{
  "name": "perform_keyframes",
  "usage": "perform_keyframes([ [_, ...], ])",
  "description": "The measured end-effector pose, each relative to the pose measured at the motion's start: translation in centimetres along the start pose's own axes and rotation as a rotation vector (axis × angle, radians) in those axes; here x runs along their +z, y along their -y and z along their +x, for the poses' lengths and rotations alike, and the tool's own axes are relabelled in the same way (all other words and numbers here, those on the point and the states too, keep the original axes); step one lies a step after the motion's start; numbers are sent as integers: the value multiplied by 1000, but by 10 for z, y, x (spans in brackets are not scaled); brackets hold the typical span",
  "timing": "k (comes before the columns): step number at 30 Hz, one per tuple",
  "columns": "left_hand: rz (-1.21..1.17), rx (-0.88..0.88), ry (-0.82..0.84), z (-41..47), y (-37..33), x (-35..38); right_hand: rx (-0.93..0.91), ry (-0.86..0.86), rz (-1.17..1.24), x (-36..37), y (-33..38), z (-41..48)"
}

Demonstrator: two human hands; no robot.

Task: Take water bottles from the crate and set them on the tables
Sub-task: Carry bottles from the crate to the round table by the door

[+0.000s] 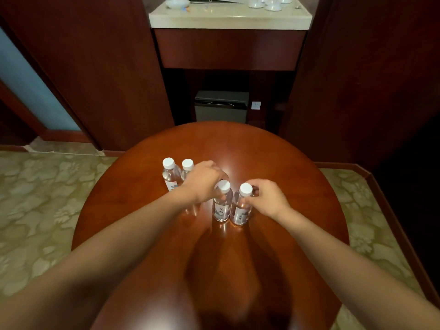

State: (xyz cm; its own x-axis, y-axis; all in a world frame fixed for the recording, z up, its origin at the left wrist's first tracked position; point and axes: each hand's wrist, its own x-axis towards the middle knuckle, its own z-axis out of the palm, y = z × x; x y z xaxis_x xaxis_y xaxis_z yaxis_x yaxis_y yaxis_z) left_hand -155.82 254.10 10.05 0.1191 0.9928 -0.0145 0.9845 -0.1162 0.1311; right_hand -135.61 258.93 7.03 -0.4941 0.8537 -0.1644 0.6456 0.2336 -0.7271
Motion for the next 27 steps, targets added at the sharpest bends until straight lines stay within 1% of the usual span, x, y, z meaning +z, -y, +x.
perform_keyframes([
  [7,55,-2,46,29,33,-17,-22,-25,-39,1,25,44],
  [11,57,-9,69,37,48,-15,-26,-26,-45,7,31,61],
  [21,68,-5,33,45,67,-13,-9,-38,-22,17,34,80],
  [27,26,-51,36,45,70,-9,-1,-60,-6,17,36,81],
])
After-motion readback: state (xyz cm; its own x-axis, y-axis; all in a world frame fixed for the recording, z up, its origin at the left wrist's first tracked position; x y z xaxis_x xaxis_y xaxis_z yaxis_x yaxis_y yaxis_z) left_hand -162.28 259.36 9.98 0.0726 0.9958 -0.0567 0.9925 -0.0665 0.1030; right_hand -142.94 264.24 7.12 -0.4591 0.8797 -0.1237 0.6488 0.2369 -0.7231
